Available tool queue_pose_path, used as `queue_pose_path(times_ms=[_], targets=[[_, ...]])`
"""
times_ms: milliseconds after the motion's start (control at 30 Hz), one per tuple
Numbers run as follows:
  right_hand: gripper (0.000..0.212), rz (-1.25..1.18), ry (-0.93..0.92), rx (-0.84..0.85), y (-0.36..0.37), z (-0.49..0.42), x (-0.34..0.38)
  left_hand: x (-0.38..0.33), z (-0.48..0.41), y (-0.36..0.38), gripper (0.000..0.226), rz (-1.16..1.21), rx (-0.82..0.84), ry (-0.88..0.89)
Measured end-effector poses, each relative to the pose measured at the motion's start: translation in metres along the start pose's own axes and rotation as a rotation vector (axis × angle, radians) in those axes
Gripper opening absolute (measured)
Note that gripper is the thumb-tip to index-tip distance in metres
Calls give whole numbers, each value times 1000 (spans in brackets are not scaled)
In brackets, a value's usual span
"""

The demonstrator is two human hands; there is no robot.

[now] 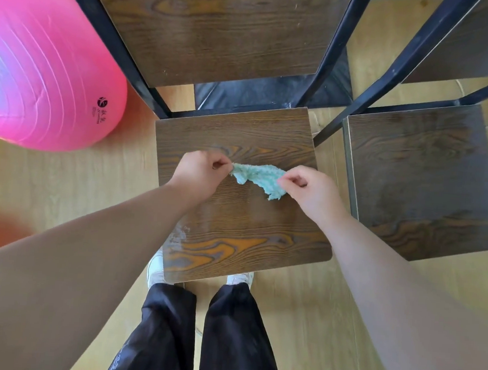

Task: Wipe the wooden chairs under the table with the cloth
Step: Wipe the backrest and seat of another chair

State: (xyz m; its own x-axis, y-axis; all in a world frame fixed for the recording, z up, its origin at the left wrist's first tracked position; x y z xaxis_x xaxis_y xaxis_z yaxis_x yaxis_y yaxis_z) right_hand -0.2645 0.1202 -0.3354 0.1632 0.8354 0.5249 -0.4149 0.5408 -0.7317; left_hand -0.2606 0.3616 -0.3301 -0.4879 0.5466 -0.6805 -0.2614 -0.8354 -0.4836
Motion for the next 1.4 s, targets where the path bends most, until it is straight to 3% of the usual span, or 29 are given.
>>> queue_pose_path(times_ms=[67, 200, 333, 467, 633, 733, 833, 967, 1067, 1233, 1333, 1400], targets=[[10, 130, -49, -42, -8, -5, 2, -6, -4, -2, 14, 18, -7, 19], [28, 212, -86, -174, -25, -14, 2, -13, -6, -7, 11, 48, -16, 59], [16, 397, -246, -334, -27, -6, -7, -6, 4, -2, 7, -31, 28, 86], [18, 405, -245, -300, 2, 16, -34, 29, 20, 27, 7, -48, 108, -29], [26, 389, -145, -132, 43, 41, -65, 64, 38, 59, 12, -8, 126, -108], [32, 258, 26, -73, 44, 44, -69, 67, 44, 59, 23, -14, 89, -90], [24, 63, 325, -146, 38, 41, -75, 67, 42, 51, 47, -168, 27, -35], [48, -255, 688, -152, 51, 38, -77, 66, 37, 48, 67, -349, 3, -50], [48, -376, 795, -171, 55, 36, -74, 65, 34, 48, 74, -410, 4, -20], [24, -736, 1037, -155, 56, 36, -72, 67, 33, 46, 75, -624, -31, 90], [21, -962, 1033, -24, 61, 38, -64, 71, 34, 41, 74, -718, -44, 112], [19, -1029, 930, 48, 60, 38, -48, 73, 36, 36, 74, -732, -51, 101]])
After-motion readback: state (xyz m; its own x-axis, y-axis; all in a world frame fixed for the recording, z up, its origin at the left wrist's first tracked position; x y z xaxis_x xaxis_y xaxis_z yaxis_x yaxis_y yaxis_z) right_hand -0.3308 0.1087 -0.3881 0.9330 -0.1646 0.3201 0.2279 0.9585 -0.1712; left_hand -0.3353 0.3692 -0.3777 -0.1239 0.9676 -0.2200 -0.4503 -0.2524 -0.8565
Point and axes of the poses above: each hand's wrist, its own z-axis away from the middle knuckle, its own y-axis out of the palm, x = y × z, the point moved 5 cm from there along -z, towards the middle knuckle, and after that the axes turned 11 degrees about z, right-handed, at the moved point
